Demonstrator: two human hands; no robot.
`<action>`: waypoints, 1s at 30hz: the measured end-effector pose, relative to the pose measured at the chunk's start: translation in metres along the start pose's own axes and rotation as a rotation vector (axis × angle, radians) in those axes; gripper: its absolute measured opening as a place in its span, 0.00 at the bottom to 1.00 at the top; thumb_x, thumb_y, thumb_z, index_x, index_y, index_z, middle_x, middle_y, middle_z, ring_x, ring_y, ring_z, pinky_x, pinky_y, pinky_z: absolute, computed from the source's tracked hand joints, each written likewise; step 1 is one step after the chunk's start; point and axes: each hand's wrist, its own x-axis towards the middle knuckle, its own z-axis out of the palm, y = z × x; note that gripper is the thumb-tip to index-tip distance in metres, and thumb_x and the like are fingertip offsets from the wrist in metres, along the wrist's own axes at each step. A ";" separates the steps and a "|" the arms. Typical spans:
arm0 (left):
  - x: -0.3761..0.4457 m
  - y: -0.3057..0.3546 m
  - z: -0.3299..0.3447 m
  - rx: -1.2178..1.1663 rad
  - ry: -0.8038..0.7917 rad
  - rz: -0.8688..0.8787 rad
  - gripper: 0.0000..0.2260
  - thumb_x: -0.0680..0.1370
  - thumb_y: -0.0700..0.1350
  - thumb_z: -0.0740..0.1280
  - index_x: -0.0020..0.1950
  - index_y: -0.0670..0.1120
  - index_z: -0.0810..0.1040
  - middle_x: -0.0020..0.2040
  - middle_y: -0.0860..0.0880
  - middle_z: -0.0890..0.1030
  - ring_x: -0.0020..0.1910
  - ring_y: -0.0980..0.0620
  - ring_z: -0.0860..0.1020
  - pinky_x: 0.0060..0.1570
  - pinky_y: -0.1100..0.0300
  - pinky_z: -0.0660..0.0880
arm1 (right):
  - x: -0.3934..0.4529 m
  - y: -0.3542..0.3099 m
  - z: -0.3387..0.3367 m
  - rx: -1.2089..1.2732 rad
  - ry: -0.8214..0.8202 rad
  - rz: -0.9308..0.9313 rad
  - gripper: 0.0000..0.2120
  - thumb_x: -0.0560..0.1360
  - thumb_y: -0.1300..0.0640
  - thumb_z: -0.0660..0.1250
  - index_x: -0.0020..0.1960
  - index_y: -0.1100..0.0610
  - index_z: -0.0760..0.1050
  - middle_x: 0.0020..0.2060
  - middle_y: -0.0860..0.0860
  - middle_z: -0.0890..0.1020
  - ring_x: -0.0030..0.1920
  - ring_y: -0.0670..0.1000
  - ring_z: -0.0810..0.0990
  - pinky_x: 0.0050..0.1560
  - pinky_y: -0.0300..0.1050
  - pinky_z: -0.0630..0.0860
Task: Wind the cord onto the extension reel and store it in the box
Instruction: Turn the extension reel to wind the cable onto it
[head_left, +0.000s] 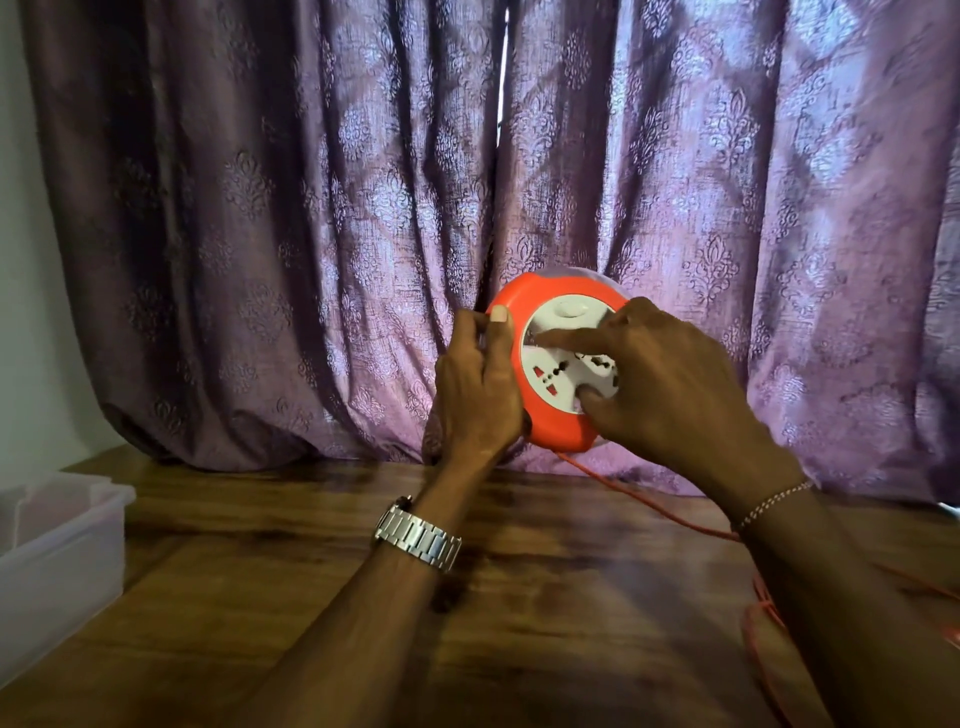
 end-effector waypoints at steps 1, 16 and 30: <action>0.000 0.000 0.000 0.004 0.002 -0.002 0.16 0.81 0.58 0.57 0.43 0.47 0.72 0.33 0.48 0.78 0.37 0.43 0.77 0.39 0.43 0.75 | 0.000 0.000 0.001 0.020 0.026 0.044 0.27 0.65 0.42 0.69 0.63 0.29 0.71 0.50 0.52 0.81 0.50 0.59 0.79 0.44 0.49 0.75; -0.004 0.002 0.002 0.008 0.002 -0.001 0.16 0.80 0.58 0.57 0.43 0.48 0.73 0.31 0.52 0.76 0.36 0.43 0.77 0.39 0.44 0.74 | 0.003 0.000 0.016 0.058 0.191 0.287 0.32 0.65 0.25 0.63 0.57 0.47 0.80 0.42 0.54 0.86 0.47 0.61 0.82 0.43 0.50 0.76; 0.003 -0.002 -0.003 -0.014 0.034 -0.038 0.15 0.82 0.57 0.58 0.41 0.49 0.70 0.33 0.50 0.76 0.39 0.41 0.77 0.43 0.40 0.75 | 0.003 0.000 0.000 -0.021 -0.120 -0.087 0.26 0.73 0.57 0.62 0.64 0.31 0.71 0.68 0.51 0.69 0.66 0.55 0.67 0.48 0.49 0.72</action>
